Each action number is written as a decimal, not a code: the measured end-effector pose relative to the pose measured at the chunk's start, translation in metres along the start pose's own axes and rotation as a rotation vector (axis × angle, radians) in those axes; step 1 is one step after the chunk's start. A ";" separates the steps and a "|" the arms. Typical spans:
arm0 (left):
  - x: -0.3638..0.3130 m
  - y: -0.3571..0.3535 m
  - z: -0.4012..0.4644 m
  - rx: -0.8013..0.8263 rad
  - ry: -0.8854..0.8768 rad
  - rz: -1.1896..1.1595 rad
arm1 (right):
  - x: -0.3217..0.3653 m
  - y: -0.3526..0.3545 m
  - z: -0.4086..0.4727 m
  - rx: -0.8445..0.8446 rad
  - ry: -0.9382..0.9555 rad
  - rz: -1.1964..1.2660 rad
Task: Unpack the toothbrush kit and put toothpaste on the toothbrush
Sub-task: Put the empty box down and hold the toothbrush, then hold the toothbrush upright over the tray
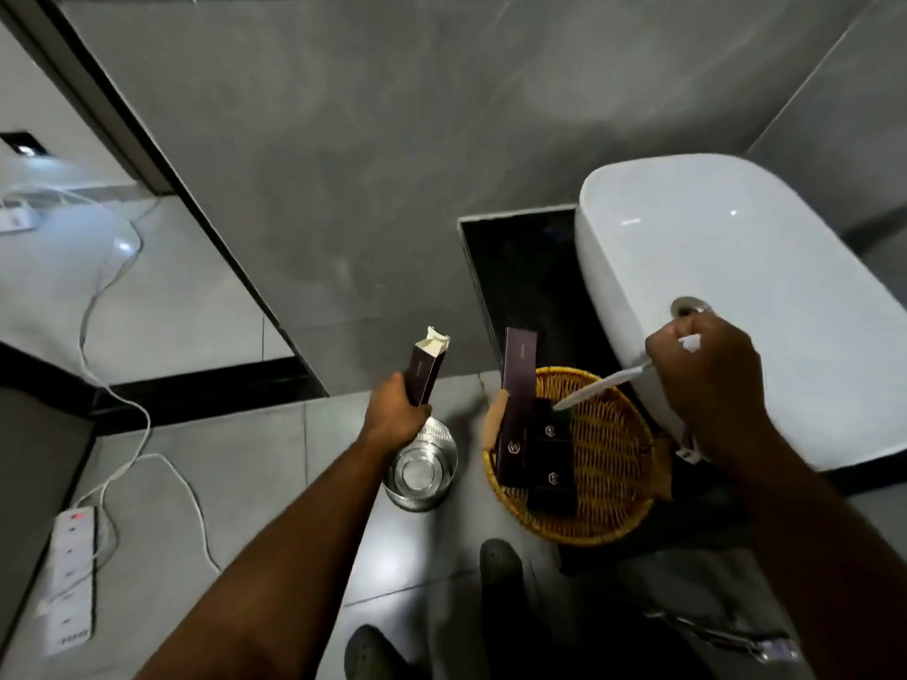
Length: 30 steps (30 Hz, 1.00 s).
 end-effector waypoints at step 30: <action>-0.185 -0.118 -0.056 0.333 -0.052 -0.405 | -0.023 -0.012 0.004 0.153 -0.077 0.019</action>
Point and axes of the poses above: each hand's wrist, its own z-axis towards the middle knuckle, its own y-axis out of the back of the hand, x = y × z, the point moved 9 cm from there along z, towards the middle knuckle, and after that the axes turned 12 degrees about -y, right-handed, at the moved point
